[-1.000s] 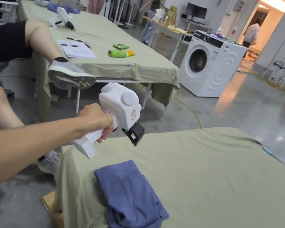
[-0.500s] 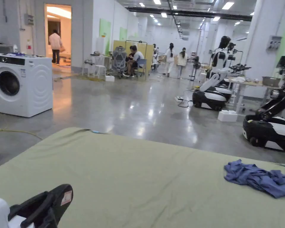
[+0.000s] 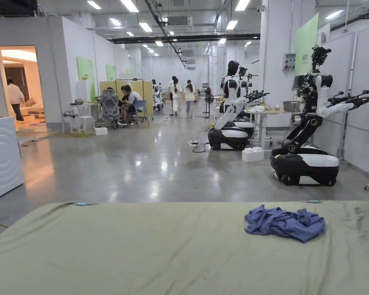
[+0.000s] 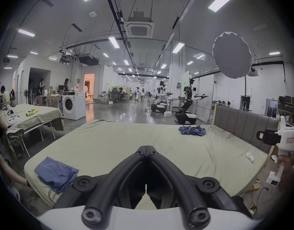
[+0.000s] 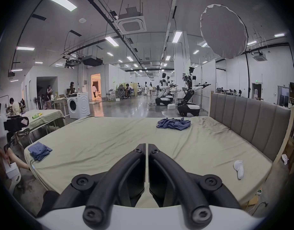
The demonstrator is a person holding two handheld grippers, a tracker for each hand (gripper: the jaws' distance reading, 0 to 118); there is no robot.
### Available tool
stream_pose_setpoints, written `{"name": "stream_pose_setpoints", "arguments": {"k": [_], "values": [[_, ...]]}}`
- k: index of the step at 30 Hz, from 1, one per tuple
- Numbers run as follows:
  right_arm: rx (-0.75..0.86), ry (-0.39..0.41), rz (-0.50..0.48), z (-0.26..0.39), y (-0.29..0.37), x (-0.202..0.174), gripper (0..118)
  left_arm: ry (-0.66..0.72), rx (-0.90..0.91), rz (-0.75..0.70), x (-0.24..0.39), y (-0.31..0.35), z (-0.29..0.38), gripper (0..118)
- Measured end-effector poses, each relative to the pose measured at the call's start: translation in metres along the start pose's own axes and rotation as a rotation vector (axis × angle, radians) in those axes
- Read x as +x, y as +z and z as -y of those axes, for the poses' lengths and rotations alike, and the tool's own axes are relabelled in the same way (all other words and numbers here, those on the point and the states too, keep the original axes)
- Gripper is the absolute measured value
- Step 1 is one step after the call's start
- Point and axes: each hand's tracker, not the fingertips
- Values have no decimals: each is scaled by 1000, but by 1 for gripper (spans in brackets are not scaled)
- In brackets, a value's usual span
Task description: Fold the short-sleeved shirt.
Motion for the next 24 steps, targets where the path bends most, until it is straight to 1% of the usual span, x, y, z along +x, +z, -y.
{"name": "stream_pose_setpoints", "arguments": {"k": [3, 8, 12, 17, 24], "values": [[8, 12, 9, -1, -3, -2, 5, 10, -14, -4, -3, -4, 5, 0], [4, 15, -6, -2, -10, -8, 5, 10, -31, -13, -5, -7, 5, 0], [-4, -4, -20, -1, -13, -8, 5, 0, -27, -21, -5, -9, 3, 0], [-12, 2, -21, -1, -13, -8, 5, 14, -32, -10, -2, -12, 5, 0], [-23, -23, -23, 0, -10, -3, 5, 14, -34, 19, 2, -18, 4, 0]]}}
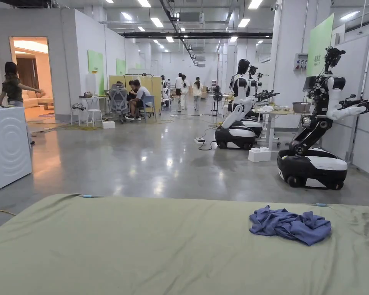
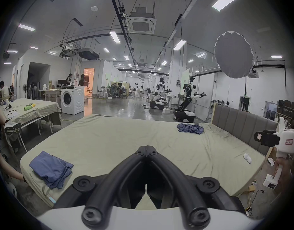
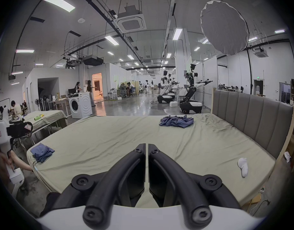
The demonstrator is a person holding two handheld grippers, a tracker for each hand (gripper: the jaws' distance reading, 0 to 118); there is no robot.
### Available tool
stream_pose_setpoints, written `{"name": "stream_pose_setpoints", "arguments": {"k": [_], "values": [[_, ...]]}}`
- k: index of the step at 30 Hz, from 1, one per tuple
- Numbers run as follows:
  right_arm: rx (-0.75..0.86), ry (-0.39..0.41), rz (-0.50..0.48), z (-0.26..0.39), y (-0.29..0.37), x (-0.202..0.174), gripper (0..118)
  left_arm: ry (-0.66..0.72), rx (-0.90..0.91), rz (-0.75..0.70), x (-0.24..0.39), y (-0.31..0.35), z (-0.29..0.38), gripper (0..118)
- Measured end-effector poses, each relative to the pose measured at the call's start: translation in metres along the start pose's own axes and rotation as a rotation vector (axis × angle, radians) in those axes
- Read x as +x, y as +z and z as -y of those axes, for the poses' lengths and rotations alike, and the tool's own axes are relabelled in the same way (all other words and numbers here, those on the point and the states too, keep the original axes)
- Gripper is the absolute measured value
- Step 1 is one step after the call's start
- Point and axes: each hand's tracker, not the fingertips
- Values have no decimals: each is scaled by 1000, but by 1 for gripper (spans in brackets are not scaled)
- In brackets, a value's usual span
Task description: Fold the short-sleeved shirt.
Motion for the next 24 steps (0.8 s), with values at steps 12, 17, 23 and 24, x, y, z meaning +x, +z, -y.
{"name": "stream_pose_setpoints", "arguments": {"k": [12, 17, 23, 24], "values": [[-2, 76, 148, -2, -9, -2, 118, -54, 100, -75, 1, -8, -11, 118], [-8, 49, 117, -1, -3, -1, 118, -3, 80, -59, -2, -9, -15, 118], [-16, 47, 106, -2, -4, -4, 118, 210, 7, 161, -19, -22, -9, 118], [-17, 44, 102, -3, -4, -4, 118, 217, 5, 129, -19, -24, -9, 118]]}}
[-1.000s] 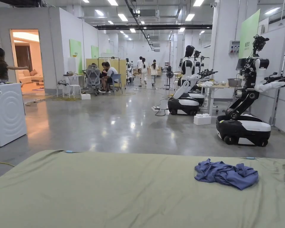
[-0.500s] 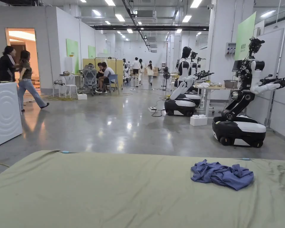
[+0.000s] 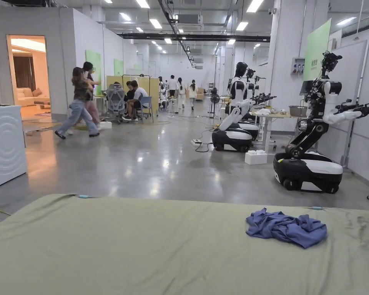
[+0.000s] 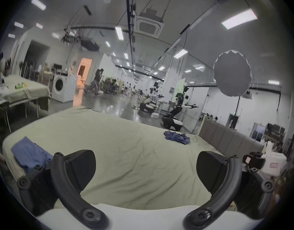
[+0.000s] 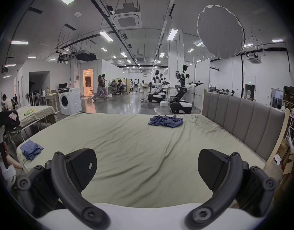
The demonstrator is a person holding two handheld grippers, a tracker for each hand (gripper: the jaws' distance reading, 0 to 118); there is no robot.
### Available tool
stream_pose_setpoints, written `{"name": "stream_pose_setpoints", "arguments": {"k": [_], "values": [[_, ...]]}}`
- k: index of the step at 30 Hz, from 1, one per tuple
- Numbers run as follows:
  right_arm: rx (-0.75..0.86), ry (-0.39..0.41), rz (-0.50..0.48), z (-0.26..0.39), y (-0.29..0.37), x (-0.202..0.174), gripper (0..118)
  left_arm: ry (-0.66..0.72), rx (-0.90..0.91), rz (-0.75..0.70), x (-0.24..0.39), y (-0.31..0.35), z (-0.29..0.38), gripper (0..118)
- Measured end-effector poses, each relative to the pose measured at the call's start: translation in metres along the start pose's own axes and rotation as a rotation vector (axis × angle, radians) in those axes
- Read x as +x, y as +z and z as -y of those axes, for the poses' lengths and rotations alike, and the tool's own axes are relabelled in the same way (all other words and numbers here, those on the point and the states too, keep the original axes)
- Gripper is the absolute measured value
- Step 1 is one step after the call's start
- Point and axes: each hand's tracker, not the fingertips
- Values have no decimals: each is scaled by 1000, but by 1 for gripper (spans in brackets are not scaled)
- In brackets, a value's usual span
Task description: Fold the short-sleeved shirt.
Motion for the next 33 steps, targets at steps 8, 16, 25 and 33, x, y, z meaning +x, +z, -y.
{"name": "stream_pose_setpoints", "arguments": {"k": [8, 16, 25, 33], "values": [[-2, -5, -22, -2, -1, -2, 118, -108, 6, -84, 19, 13, 6, 118], [-6, -20, -44, -4, -1, -4, 118, -53, -42, -89, 20, 12, 10, 118], [-14, -31, -52, -3, -1, -3, 118, -16, -61, -71, 12, 6, 12, 118], [-13, -27, -61, -4, -1, -5, 118, -15, -56, -76, 11, -1, 11, 118]]}}
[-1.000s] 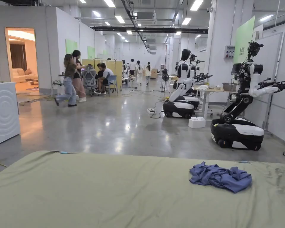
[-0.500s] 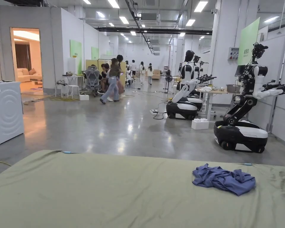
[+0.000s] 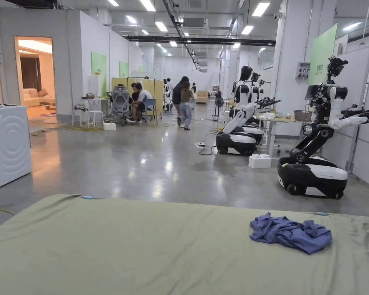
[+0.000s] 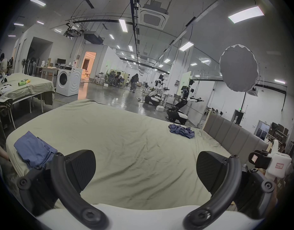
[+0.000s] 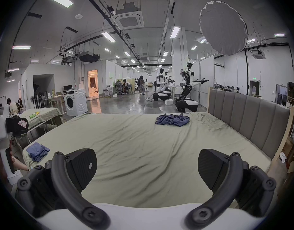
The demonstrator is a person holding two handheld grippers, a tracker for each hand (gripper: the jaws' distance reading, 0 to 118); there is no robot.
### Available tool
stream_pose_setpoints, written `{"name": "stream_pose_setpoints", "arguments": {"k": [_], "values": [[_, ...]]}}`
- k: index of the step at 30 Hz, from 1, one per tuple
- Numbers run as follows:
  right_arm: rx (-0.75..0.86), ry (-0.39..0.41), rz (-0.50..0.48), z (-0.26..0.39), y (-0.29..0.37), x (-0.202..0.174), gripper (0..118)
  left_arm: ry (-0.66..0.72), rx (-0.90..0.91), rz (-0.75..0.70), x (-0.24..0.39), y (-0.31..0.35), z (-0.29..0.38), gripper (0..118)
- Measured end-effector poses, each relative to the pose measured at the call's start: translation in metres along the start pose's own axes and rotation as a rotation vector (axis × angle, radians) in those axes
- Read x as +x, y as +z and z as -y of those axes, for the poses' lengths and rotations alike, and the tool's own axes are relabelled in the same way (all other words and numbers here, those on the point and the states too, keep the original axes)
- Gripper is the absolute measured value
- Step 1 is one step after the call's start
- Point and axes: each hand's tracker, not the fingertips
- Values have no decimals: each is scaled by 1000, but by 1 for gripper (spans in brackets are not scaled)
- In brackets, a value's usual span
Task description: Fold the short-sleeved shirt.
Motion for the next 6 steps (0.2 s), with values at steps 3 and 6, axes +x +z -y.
{"name": "stream_pose_setpoints", "arguments": {"k": [3, 6], "values": [[0, 5, -8, 1, 0, -1, 118, -36, -9, -52, 2, -1, 0, 118], [-6, 8, -6, 1, -1, -2, 118, -27, -13, -41, 6, -4, 1, 118]]}}
